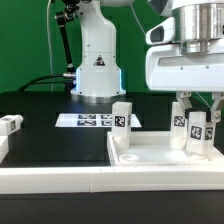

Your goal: Assemble square table

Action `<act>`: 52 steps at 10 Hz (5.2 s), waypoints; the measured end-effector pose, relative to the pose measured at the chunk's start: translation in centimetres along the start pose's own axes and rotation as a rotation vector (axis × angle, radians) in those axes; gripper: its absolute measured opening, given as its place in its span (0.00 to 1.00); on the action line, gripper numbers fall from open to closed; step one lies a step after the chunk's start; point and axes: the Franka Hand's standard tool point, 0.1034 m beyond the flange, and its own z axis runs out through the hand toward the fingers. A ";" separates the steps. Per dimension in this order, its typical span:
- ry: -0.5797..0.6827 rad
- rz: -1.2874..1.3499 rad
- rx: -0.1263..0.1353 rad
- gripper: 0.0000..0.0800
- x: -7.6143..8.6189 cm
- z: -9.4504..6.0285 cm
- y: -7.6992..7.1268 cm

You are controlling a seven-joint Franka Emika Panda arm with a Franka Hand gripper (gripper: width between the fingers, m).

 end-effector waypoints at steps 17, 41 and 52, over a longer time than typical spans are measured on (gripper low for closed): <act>-0.011 -0.851 0.006 0.81 0.6 0.3 -0.5; -0.014 0.190 0.019 0.36 -0.3 0.4 -0.5; -0.021 -0.234 0.002 0.81 -0.2 0.4 -0.6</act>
Offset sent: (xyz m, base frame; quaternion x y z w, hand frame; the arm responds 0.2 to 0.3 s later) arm 0.0023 -0.0036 0.0022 0.0008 -0.0053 0.1639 0.9865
